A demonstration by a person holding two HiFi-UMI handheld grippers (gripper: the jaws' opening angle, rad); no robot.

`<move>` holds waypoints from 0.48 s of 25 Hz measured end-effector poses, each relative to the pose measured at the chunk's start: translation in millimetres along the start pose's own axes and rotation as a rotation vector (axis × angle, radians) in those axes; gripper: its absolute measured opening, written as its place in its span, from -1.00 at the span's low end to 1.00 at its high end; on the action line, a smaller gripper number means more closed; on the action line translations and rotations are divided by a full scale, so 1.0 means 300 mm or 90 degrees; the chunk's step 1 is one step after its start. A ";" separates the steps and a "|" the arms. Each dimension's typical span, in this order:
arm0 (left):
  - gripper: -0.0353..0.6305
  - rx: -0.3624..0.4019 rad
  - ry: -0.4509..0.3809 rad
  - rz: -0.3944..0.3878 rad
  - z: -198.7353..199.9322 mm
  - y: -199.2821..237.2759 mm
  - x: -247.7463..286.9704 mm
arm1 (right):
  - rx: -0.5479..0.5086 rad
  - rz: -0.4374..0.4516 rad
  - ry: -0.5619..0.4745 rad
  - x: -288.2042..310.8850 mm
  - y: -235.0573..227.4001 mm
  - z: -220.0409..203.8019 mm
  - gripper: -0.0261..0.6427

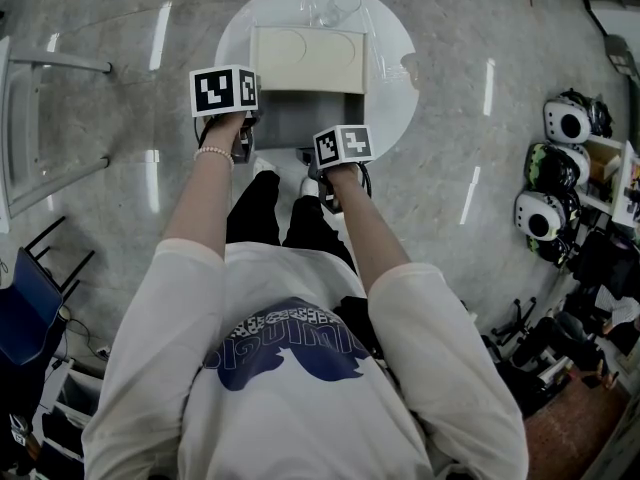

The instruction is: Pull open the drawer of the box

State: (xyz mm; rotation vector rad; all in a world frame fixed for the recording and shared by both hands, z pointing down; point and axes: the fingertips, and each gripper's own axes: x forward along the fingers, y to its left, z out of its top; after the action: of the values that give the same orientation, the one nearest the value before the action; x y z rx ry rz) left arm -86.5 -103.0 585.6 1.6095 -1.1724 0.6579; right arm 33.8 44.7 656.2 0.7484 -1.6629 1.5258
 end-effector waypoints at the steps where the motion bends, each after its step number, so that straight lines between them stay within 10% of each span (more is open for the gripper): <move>1: -0.67 0.000 0.000 0.001 0.000 -0.001 0.000 | 0.001 0.001 -0.003 -0.001 0.000 0.000 -0.75; 12: -0.67 0.001 -0.021 0.008 -0.005 0.000 0.002 | 0.060 0.018 -0.066 -0.058 -0.010 -0.024 -0.68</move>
State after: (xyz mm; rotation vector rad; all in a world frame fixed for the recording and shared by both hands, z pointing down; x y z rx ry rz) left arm -86.1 -101.9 586.6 1.6222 -1.2071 0.6423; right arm 46.9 50.2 643.4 0.8717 -1.6925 1.6187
